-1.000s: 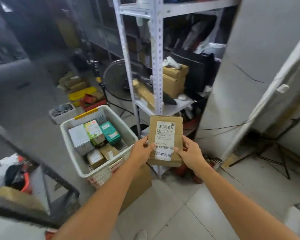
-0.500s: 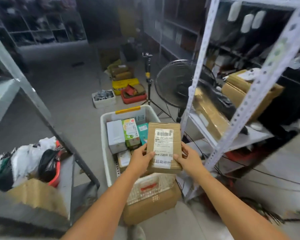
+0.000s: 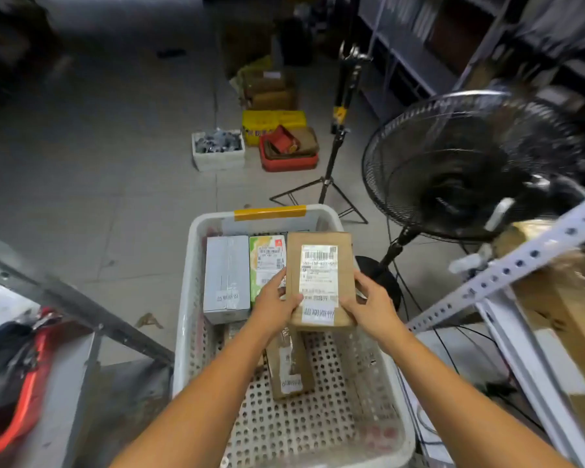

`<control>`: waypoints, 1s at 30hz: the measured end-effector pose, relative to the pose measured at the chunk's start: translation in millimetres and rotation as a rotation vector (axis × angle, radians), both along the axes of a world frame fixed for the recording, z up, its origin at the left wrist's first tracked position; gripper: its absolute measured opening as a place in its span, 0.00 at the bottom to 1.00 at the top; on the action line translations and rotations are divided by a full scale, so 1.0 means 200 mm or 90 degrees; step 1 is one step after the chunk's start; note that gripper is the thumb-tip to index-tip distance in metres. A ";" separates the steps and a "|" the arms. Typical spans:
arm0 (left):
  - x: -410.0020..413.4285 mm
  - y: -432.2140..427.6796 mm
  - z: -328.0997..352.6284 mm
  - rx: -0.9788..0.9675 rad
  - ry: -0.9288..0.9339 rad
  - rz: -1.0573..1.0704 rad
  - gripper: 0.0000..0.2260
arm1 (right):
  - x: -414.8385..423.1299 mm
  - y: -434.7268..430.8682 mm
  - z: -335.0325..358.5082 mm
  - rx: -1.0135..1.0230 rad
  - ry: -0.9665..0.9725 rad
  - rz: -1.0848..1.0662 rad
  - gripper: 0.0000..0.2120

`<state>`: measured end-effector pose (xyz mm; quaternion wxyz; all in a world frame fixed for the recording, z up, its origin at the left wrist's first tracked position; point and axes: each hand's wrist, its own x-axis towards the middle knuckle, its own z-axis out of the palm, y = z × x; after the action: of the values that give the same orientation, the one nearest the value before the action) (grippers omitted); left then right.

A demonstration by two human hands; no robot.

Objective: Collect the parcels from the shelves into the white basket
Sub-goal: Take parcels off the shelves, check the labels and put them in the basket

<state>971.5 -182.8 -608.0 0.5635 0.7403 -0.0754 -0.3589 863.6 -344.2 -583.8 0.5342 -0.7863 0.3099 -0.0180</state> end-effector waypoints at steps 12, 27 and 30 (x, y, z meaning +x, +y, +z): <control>0.46 -0.40 -0.60 0.024 0.027 0.094 0.29 | 0.56 -0.41 -0.51 -0.034 0.072 0.045 0.27; 0.52 -0.47 -0.83 0.166 -0.050 0.026 0.28 | 0.72 -0.39 -0.70 -0.146 0.234 0.051 0.15; 0.51 -0.47 -0.80 0.202 -0.060 -0.014 0.25 | 0.71 -0.39 -0.68 -0.136 0.236 0.066 0.16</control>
<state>1073.8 -276.0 -768.7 0.4317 0.8351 -0.0522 -0.3370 1005.4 -422.6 -719.2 0.3816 -0.8433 0.3583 0.1217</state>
